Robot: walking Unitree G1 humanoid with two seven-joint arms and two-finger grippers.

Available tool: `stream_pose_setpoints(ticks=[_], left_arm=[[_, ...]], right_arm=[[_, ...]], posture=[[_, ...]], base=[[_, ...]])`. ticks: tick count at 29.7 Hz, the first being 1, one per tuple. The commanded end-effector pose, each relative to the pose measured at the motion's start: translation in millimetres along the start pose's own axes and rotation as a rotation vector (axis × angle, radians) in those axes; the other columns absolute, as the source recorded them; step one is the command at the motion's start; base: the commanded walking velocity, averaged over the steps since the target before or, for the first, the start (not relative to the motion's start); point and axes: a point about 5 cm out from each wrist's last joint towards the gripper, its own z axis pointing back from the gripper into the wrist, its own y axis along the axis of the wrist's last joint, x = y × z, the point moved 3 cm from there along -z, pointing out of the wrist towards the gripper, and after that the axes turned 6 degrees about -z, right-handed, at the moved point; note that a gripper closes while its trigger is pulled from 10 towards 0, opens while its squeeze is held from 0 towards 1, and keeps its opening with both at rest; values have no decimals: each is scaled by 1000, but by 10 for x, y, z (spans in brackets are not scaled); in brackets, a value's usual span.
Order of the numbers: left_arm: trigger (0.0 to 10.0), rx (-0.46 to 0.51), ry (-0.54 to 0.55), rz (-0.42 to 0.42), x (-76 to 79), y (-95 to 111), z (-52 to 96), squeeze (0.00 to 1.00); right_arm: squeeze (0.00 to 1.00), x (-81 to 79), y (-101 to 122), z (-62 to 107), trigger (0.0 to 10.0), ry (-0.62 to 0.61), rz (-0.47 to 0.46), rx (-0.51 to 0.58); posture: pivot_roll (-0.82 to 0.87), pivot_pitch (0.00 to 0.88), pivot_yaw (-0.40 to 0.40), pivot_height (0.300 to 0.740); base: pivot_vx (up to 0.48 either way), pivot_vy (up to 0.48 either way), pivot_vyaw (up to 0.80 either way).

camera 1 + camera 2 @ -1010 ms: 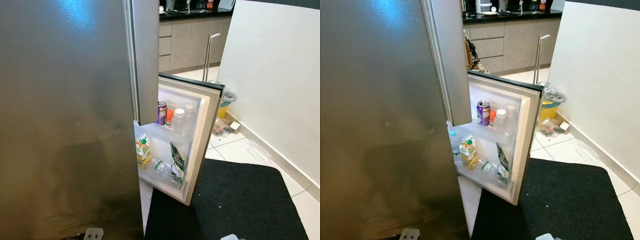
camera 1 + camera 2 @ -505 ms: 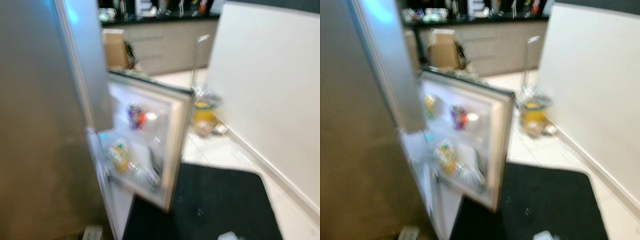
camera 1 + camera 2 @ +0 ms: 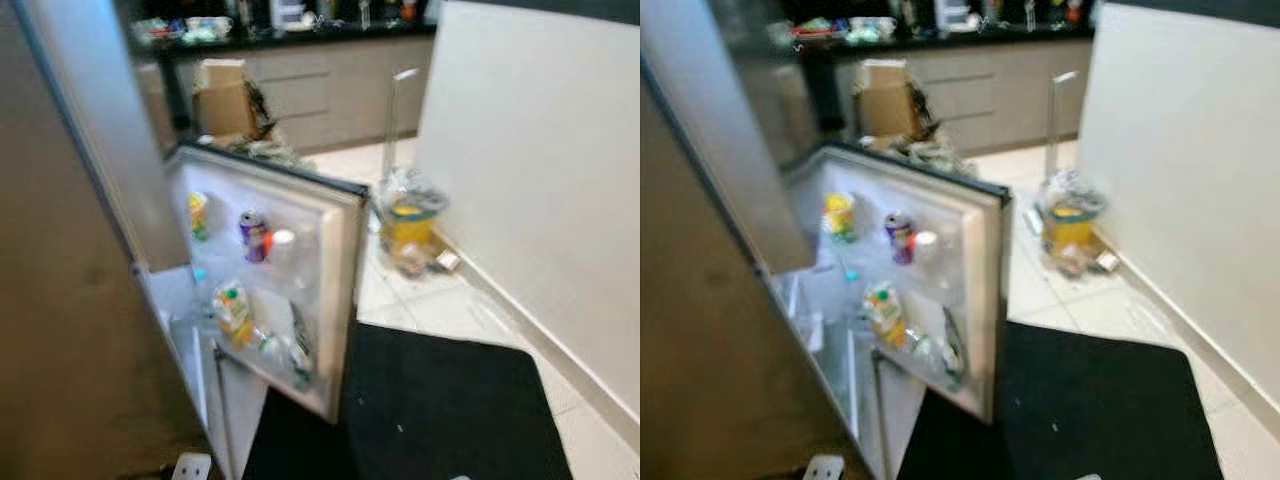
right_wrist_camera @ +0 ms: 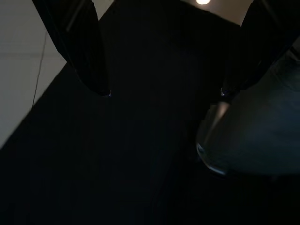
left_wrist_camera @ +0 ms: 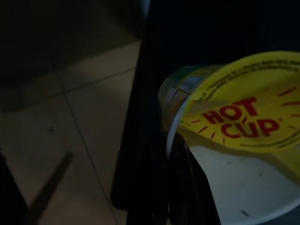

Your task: Restocking fridge

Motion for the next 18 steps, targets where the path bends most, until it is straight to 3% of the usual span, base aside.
stream_pose_setpoints(ticks=[1,18], left_arm=[[10000,-28,11,5,-38,-77,14,0],[10000,-27,21,-12,-40,-68,12,0]], right_arm=[[0,-40,12,-6,10000,16,-5,3],[0,-54,14,-6,10000,31,-9,2]], posture=[[-38,0,12,740],[-39,0,12,740]], base=[[0,0,800],[0,0,800]])
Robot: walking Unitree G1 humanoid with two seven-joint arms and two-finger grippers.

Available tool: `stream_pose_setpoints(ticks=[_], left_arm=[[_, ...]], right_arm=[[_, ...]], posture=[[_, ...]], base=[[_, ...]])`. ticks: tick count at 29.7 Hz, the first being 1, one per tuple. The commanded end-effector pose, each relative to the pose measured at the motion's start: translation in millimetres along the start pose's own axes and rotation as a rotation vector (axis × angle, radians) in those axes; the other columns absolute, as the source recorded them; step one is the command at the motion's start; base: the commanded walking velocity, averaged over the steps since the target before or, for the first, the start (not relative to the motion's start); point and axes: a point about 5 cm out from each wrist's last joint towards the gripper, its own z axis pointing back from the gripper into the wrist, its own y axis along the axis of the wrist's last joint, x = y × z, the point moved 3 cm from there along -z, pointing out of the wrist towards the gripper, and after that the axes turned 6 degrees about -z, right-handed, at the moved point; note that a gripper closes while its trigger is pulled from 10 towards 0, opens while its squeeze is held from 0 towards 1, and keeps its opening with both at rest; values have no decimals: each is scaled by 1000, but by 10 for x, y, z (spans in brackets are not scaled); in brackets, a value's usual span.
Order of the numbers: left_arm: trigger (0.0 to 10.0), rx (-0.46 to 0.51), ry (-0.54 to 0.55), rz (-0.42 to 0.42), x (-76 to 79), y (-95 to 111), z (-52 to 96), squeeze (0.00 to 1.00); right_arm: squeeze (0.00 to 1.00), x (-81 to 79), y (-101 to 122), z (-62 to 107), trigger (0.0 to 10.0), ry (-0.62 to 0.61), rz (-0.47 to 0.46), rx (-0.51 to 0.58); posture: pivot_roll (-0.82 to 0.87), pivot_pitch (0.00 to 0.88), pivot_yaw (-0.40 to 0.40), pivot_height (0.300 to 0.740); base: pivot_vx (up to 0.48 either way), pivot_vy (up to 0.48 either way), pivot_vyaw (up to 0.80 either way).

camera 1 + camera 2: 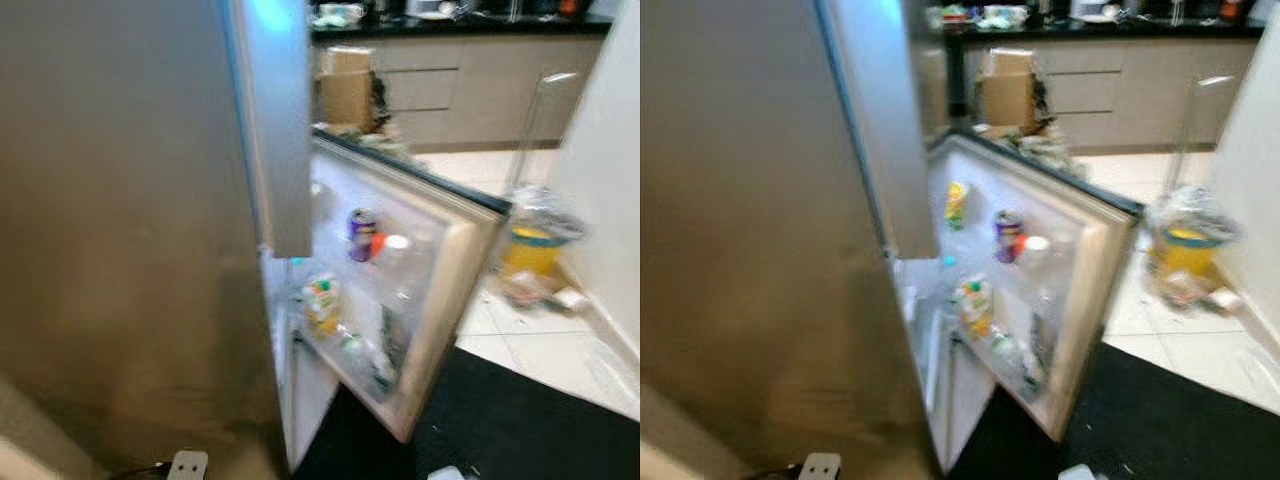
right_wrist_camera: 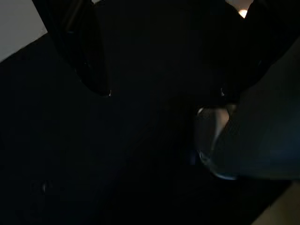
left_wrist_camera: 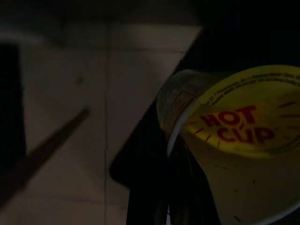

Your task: Restocking fridge

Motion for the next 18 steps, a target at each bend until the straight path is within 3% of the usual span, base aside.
stream_pose_setpoints(ticks=[1,4,8,18], left_arm=[[10000,-6,-1,-12,3,-1,-2,0],[10000,-6,-5,-16,13,-6,-2,0],[10000,-6,-26,-11,40,-6,-3,0],[10000,-5,-36,-9,60,2,-6,0]], right_arm=[[0,-41,-17,-4,10000,11,-9,-2],[0,-49,-22,-3,10000,13,-19,0],[0,-43,-13,-4,10000,0,-34,9],[0,-49,-10,-7,10000,-1,-30,6]], posture=[[-39,0,12,740],[-39,0,12,740],[-39,0,12,740],[-40,0,11,740]], base=[[0,0,800],[0,0,800],[0,0,0],[0,-480,0]])
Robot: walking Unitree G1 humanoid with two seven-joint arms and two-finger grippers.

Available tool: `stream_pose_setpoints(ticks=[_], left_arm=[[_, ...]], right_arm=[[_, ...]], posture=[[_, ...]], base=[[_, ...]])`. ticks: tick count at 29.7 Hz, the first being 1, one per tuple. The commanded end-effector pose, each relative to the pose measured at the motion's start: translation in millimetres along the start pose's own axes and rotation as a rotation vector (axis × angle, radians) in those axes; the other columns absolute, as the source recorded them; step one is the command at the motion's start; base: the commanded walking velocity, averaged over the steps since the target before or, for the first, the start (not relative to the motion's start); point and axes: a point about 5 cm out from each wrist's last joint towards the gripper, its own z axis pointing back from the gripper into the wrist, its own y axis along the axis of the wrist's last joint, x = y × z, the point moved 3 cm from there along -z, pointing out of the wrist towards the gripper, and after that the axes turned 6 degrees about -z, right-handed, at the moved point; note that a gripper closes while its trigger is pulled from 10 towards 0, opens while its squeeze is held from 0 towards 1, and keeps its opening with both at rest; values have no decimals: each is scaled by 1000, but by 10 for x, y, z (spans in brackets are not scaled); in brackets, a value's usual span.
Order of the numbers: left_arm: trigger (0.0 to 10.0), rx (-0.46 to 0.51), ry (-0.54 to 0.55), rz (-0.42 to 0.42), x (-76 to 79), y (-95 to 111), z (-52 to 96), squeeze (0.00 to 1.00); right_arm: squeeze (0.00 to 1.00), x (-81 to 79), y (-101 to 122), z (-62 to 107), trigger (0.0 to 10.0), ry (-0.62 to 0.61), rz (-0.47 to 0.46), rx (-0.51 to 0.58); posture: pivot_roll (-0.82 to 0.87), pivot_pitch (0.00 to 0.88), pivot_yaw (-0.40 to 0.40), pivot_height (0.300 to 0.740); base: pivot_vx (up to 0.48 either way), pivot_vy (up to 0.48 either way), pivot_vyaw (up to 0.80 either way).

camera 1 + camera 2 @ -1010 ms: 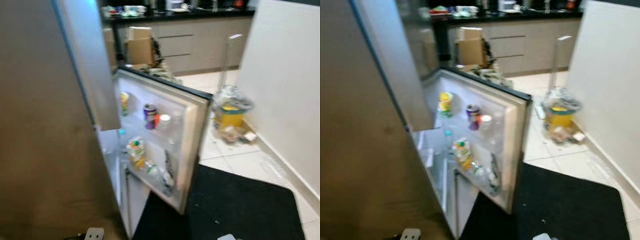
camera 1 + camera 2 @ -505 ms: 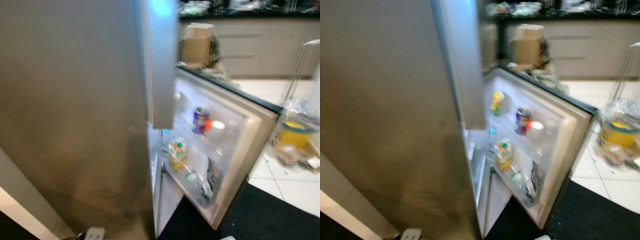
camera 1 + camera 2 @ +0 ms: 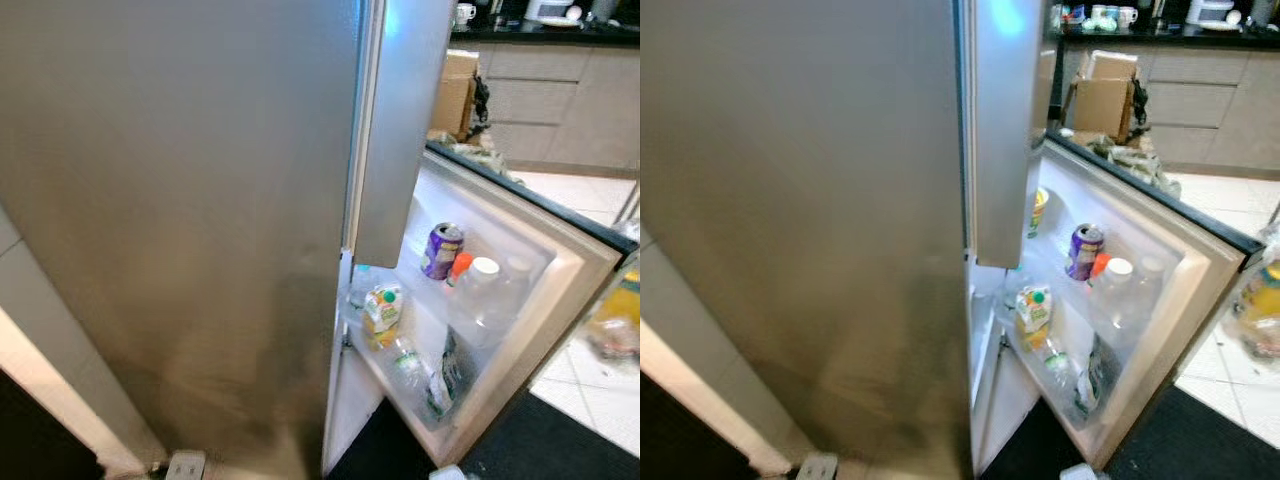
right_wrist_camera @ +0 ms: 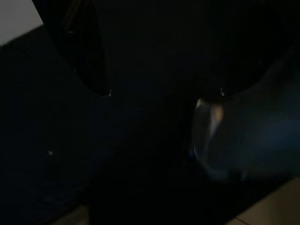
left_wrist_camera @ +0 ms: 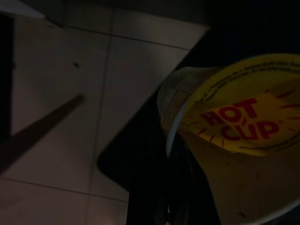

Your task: Restocking fridge

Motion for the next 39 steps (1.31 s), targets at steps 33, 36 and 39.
stream_pose_setpoints(ticks=[33,36,39], left_arm=[[10000,-28,-12,23,70,-90,1,0],[10000,-29,-11,22,66,-94,2,0],[10000,-30,-10,20,61,-99,3,0]], right_arm=[[0,-234,1321,110,10000,317,43,413],[0,-247,1431,143,4745,345,45,447],[0,-267,1626,207,0,381,55,512]], posture=[[-42,0,2,740],[-42,0,2,740],[-42,0,1,740]], base=[[0,-96,0],[0,0,0],[0,0,0]])
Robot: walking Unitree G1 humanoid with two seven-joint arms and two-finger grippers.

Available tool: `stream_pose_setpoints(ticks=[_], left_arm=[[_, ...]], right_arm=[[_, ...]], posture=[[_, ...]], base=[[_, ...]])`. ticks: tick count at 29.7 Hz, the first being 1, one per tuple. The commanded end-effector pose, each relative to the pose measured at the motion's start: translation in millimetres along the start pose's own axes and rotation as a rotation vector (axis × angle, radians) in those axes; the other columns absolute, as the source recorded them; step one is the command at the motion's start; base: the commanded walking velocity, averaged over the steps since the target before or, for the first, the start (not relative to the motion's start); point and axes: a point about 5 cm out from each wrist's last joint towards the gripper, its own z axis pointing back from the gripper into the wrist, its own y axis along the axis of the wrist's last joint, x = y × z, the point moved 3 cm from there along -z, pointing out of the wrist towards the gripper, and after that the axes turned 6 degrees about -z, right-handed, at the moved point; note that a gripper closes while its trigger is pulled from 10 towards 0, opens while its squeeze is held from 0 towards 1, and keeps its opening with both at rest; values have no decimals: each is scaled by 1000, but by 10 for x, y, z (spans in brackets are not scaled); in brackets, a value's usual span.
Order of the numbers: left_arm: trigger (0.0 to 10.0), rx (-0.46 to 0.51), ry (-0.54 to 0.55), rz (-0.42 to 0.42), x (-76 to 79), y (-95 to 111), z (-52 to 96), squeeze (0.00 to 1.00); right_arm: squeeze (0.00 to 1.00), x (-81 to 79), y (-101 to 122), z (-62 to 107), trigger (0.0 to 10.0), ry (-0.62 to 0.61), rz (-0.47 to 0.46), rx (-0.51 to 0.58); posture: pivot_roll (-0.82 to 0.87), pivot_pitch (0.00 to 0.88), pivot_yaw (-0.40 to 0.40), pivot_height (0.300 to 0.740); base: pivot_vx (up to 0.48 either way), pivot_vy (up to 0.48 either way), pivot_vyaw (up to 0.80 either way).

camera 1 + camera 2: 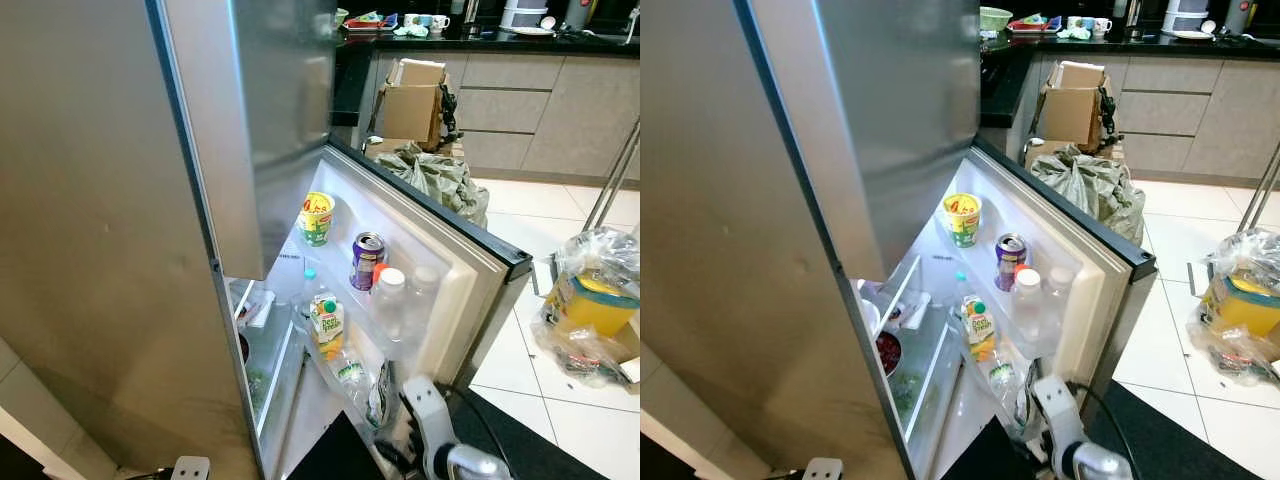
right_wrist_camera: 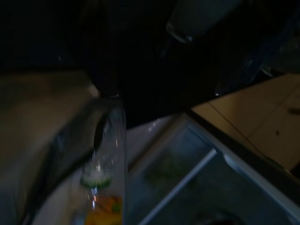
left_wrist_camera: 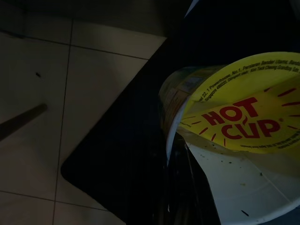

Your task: Restocking fridge

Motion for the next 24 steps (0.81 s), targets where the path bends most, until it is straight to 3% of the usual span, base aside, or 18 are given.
stream_pose_setpoints(ticks=[1,10,11,14,20,24], left_arm=[[10000,-27,0,9,7,-82,8,0],[10000,-28,2,6,-8,-87,12,0],[10000,-27,3,7,-13,-85,12,0],[10000,-25,5,11,-18,-79,12,0],[10000,-23,4,15,-11,-77,11,0],[10000,-24,3,20,-1,-85,11,0]], right_arm=[[0,-24,163,-30,0,31,9,59],[0,13,574,-70,0,21,55,186],[0,36,633,-69,10000,3,67,203],[0,164,805,-34,10000,-89,83,263],[0,272,910,19,10000,-155,76,317],[0,456,992,118,10000,-273,103,353]], posture=[[-41,0,2,740],[-36,0,3,740],[-36,0,3,740],[-35,0,2,740],[-35,0,1,740],[-32,0,-1,740]], base=[[0,0,0],[0,0,0],[0,0,0],[0,0,0],[0,0,0],[0,0,0]])
